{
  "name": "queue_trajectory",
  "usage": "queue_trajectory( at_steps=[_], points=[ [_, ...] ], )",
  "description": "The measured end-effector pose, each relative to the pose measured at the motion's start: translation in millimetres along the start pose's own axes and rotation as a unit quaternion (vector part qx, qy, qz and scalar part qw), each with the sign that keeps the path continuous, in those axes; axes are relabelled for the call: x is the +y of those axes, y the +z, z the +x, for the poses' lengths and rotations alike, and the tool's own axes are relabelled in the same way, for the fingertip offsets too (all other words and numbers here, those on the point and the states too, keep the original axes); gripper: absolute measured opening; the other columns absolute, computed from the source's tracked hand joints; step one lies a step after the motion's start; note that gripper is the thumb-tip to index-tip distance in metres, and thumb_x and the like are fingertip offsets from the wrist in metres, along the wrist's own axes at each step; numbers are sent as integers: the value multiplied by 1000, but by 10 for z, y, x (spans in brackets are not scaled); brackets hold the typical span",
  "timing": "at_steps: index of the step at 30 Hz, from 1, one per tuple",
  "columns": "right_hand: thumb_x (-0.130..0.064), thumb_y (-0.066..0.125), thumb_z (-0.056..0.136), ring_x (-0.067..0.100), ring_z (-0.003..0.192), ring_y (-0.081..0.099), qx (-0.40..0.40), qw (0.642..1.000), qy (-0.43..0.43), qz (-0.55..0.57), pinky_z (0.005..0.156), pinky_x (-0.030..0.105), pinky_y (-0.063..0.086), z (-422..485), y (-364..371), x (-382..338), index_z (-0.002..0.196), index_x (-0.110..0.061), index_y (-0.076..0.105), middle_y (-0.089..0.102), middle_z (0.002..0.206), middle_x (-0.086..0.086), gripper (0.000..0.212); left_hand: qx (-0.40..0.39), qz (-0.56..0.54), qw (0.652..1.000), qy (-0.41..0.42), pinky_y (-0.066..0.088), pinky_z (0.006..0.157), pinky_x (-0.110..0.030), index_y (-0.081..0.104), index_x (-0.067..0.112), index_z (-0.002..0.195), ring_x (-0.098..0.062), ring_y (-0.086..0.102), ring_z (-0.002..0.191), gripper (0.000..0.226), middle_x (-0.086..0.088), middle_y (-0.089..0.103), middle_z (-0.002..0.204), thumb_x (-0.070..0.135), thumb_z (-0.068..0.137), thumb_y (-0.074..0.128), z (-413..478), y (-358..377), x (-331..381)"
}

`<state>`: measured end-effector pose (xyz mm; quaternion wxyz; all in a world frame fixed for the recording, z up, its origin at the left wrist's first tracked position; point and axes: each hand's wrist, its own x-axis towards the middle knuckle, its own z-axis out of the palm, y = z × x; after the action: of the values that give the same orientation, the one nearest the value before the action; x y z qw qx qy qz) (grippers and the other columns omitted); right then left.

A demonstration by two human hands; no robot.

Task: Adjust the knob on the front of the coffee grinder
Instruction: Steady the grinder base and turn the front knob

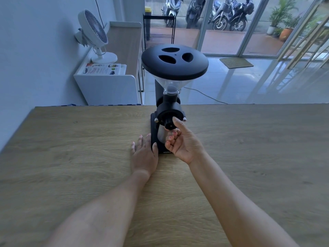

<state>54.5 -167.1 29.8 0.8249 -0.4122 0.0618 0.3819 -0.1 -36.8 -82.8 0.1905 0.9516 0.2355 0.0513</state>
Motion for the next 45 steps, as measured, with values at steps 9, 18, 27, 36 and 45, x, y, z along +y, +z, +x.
queue_trajectory(
  at_steps=[9, 18, 27, 36, 45],
  points=[
    [-42, 80, 75, 10, 53, 53, -11, 1000, 15, -9, 51, 25, 49, -26, 12, -3, 87, -12, 62, 52, 62, -2, 37, -1, -2, 1000, 0, 0, 121, -41, 13, 22, 154, -13, 6, 148, 55, -6, 23, 159, 42, 102, 15, 8, 14, -10],
    [-43, 65, 88, 12, 61, 55, -74, 997, 32, 22, 55, 26, 49, -44, 8, 17, 112, -2, 69, 58, 74, 2, 48, 0, -9, 1000, 3, 0, 121, -41, 14, 23, 154, -12, 5, 148, 55, -5, 22, 160, 43, 102, 15, 12, 9, -19],
    [-44, 69, 84, 5, 51, 49, -22, 1000, 5, 1, 51, 20, 45, -40, 28, 20, 102, -4, 71, 52, 65, -4, 43, 11, -12, 1000, 1, 1, 121, -41, 16, 23, 153, -12, 8, 148, 55, -4, 27, 158, 42, 102, 17, 17, 38, -18],
    [-43, 72, 82, 4, 48, 46, 19, 999, -8, -35, 50, 19, 40, -32, 52, -6, 109, -4, 68, 49, 62, -7, 47, 15, -22, 1000, 3, 2, 121, -42, 18, 22, 153, -13, 9, 148, 55, -5, 28, 158, 42, 102, 17, 14, 36, -17],
    [-42, 70, 84, 4, 48, 44, 24, 999, -7, -29, 49, 18, 39, -41, 68, 3, 106, -4, 69, 47, 60, -7, 44, 14, -19, 1000, 3, 2, 121, -42, 18, 23, 153, -12, 8, 148, 55, -3, 27, 158, 42, 102, 17, 18, 33, -18]
  ],
)
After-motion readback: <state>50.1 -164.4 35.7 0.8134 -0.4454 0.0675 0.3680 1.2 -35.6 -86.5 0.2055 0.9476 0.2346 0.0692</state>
